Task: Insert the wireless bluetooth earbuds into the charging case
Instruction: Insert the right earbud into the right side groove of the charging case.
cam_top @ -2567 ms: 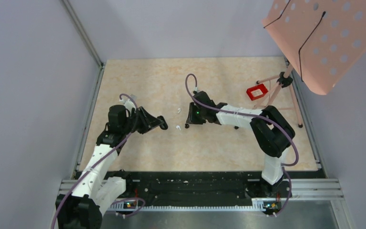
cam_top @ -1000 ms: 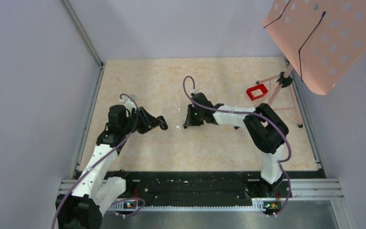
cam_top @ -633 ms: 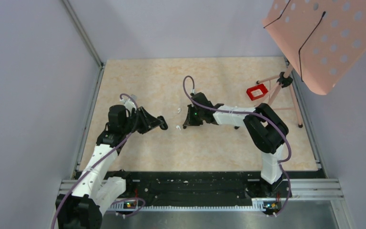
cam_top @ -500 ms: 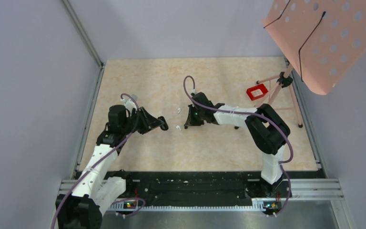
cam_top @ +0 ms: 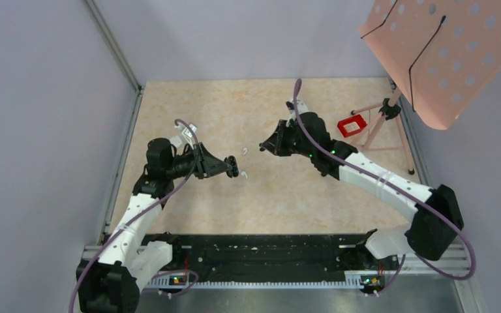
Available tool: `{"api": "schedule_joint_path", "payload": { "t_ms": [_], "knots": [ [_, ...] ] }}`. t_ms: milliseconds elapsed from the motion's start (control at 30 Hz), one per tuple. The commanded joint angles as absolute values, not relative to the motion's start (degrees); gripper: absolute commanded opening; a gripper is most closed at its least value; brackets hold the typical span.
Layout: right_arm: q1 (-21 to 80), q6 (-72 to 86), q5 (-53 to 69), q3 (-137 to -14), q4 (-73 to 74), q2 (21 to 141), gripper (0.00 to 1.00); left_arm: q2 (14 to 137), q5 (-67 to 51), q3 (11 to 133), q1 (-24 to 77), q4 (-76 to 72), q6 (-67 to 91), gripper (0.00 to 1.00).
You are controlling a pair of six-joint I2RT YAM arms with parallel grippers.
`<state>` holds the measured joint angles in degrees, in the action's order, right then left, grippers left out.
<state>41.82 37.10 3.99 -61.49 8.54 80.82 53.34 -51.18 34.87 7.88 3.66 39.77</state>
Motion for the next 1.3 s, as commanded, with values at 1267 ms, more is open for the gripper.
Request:
{"api": "schedule_joint_path", "payload": {
  "t_ms": [1267],
  "knots": [
    [52.4,37.3,3.4,-68.5,-2.0,78.7,0.00,51.7,-50.9,36.3,8.7,-11.8,39.7,0.00]
  ]
}}
